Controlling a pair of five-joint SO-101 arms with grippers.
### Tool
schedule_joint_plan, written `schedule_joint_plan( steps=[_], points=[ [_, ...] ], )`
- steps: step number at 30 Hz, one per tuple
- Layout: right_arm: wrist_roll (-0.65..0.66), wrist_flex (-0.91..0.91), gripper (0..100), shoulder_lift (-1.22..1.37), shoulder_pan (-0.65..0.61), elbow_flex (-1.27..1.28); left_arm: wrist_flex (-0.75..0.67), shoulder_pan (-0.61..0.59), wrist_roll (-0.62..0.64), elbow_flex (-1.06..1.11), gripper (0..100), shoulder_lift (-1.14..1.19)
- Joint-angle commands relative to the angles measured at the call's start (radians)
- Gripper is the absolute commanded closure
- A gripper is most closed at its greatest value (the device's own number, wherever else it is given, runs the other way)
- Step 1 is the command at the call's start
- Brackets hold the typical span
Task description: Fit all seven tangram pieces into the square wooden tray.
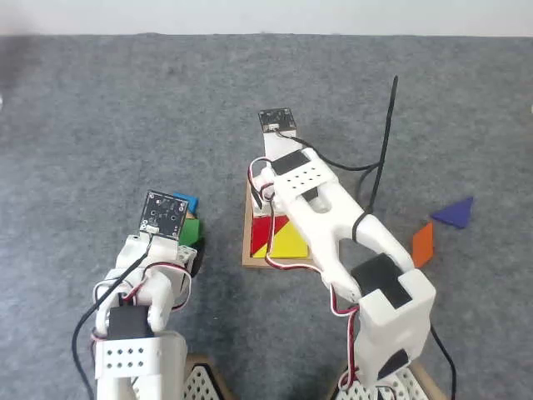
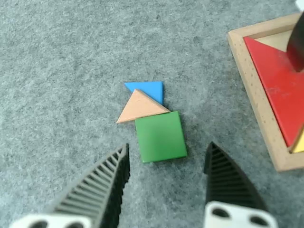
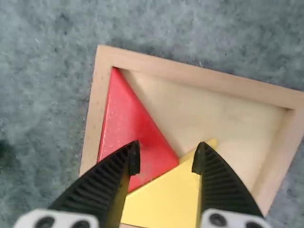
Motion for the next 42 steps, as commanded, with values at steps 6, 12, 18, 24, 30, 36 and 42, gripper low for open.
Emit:
schedule_joint_plan(
  steps=[6, 12, 18, 24, 30, 36, 42],
  points=[
    [-0.009, -0.013, 81.5, -0.067, 0.068, 0.038, -0.020, 0.002, 0.011, -0.010, 75, 0.003],
    [-0.005, 0.015, 81.5, -0.079, 0.237, 0.101, -0.020, 0.002, 0.011, -0.010, 75, 0.003],
    [-0.011, 0.030, 81.5, -0.143, 0.266, 0.144, -0.020, 0.002, 0.011, -0.010, 75, 0.003],
    [-0.011, -0.058, 81.5, -0.328, 0.159, 0.164, -0.020, 0.002, 0.009, -0.010, 75, 0.003],
    [-0.054, -0.025, 81.9, -0.271, 0.119, 0.173, -0.020, 0.002, 0.011, -0.010, 75, 0.003],
    [0.002, 0.180, 81.9, -0.087, 0.120, 0.054, -0.020, 0.002, 0.011, -0.010, 75, 0.003],
    [0.054, 0.297, 81.4, 0.067, 0.122, -0.087, -0.020, 0.002, 0.011, -0.010, 75, 0.003]
  ],
)
